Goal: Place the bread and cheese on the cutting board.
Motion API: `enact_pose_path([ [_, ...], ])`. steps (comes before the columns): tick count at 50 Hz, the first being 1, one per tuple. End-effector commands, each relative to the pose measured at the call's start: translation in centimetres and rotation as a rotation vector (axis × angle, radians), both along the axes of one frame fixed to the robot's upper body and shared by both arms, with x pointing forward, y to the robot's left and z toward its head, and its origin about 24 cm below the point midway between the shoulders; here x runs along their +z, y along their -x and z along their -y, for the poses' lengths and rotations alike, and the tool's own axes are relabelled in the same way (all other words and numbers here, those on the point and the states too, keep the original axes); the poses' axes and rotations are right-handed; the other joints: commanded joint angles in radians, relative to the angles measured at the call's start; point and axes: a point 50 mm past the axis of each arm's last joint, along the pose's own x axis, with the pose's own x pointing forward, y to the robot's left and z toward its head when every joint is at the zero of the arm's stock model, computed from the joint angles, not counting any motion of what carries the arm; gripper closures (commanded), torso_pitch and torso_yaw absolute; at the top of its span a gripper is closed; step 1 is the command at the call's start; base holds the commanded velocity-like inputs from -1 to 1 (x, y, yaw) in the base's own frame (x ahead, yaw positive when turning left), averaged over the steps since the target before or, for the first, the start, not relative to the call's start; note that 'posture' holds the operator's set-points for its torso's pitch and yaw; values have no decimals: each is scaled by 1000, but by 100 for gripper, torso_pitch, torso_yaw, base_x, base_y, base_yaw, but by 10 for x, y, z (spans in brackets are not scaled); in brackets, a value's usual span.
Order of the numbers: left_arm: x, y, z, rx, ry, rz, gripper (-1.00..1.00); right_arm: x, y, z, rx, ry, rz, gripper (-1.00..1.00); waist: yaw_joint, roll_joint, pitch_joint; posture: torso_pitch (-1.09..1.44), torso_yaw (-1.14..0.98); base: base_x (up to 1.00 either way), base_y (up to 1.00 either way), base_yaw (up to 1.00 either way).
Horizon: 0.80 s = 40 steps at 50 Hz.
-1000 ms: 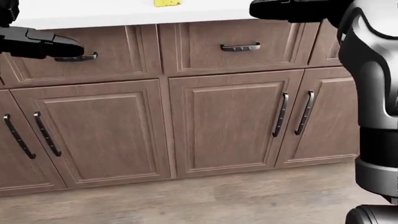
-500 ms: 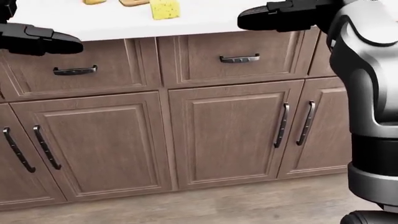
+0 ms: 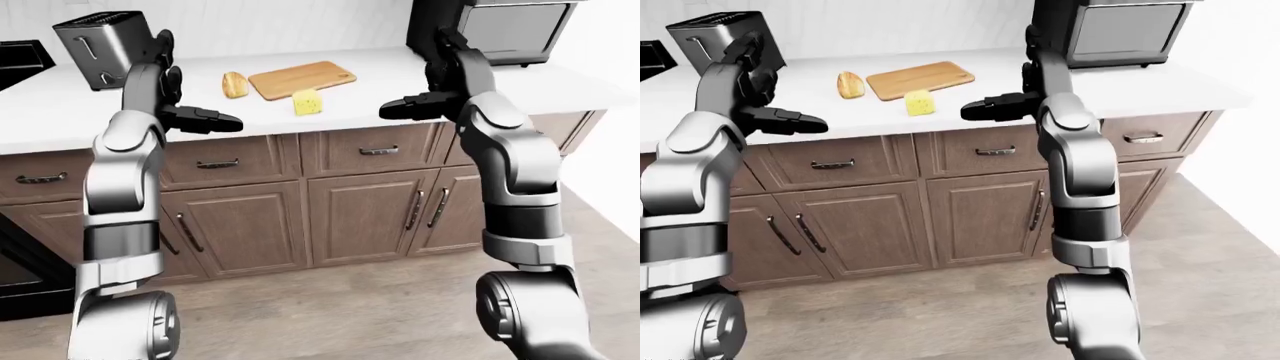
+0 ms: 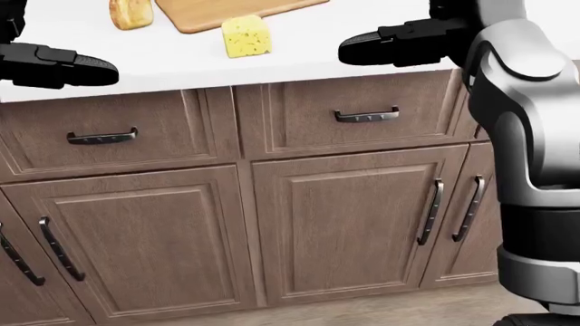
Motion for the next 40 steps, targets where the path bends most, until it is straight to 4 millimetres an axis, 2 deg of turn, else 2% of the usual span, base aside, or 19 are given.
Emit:
enact_pose_path([
  [1, 29, 5, 6, -22, -22, 122, -100, 30, 7, 2, -12, 3, 138, -100, -5, 2, -27, 0, 0, 38, 0, 0],
  [4, 29, 5, 6, -22, -21, 121, -100, 29, 7, 4, -14, 4, 137, -100, 6, -28, -24, 0, 0, 40, 0, 0],
  [6, 28, 4, 7, -25, -26, 121, -100, 30, 7, 4, -21, 4, 144, -100, 13, -54, -32, 0, 0, 40, 0, 0],
  [8, 27, 4, 7, -25, -26, 119, -100, 29, 5, 4, -35, 16, 148, -100, 19, -94, -41, 0, 0, 39, 0, 0],
  [9, 27, 5, 6, -25, -25, 118, -100, 27, 3, 5, -43, 22, 150, -100, 23, -126, -32, 0, 0, 0, 0, 0],
  [10, 26, 5, 6, -24, -25, 118, -100, 25, 2, 7, -63, 27, 144, -100, 25, -100, -37, 0, 0, 0, 0, 0],
  [12, 26, 5, 5, -23, -26, 118, -100, 24, 1, 8, -74, 43, 146, -100, 26, -124, -26, 0, 0, 0, 0, 0],
  [13, 26, 5, 5, -22, -28, 118, -100, 24, 1, 7, -66, 41, 146, -100, 24, -127, -17, 0, 0, 0, 0, 0],
  [18, 24, 5, 5, -21, -38, 113, -100, 28, 4, 6, -49, 47, 152, -100, 17, -92, -2, 0, 0, 0, 0, 0],
  [20, 23, 3, 5, -20, -37, 111, -100, 24, 3, 5, -43, 51, 150, -100, 10, -69, -5, 0, 0, 0, 0, 0],
  [22, 25, 4, 5, -20, -38, 112, -100, 23, 3, 5, -40, 46, 148, -100, 6, -19, -27, 0, 0, 0, 0, 0],
  [23, 27, 4, 5, -20, -39, 114, -100, 24, 4, 5, -40, 42, 149, -100, -8, -27, -40, 0, 0, 0, 0, 0],
  [24, 27, 5, 5, -20, -39, 116, -100, 25, 4, 6, -54, 52, 160, -100, -1, -41, -28, 0, 0, 0, 0, 0],
  [29, 27, 5, 5, -21, -42, 116, -100, 25, 4, 6, -61, 49, 154, -100, 6, -29, -40, 0, 0, 0, 0, 0],
  [32, 26, 5, 4, -20, -35, 114, -100, 21, 3, 7, -62, 45, 150, -100, 9, -60, -27, 0, 0, 0, 0, 0],
  [33, 26, 6, 4, -20, -36, 114, -100, 19, 3, 6, -61, 43, 146, -100, 4, -71, -15, 0, 0, 0, 0, 0],
  [37, 25, 6, 4, -20, -36, 112, -100, 21, 4, 5, -44, 27, 133, -100, 6, -57, -46, 0, 0, 0, 0, 0],
  [38, 25, 6, 4, -21, -36, 112, -100, 24, 5, 5, -44, 22, 141, -100, 17, -53, -66, 0, 0, 0, 0, 53],
  [40, 25, 5, 5, -25, -37, 111, -100, 19, 4, 4, -51, 41, 143, -100, 25, -47, -55, 0, 0, 0, 0, 87],
])
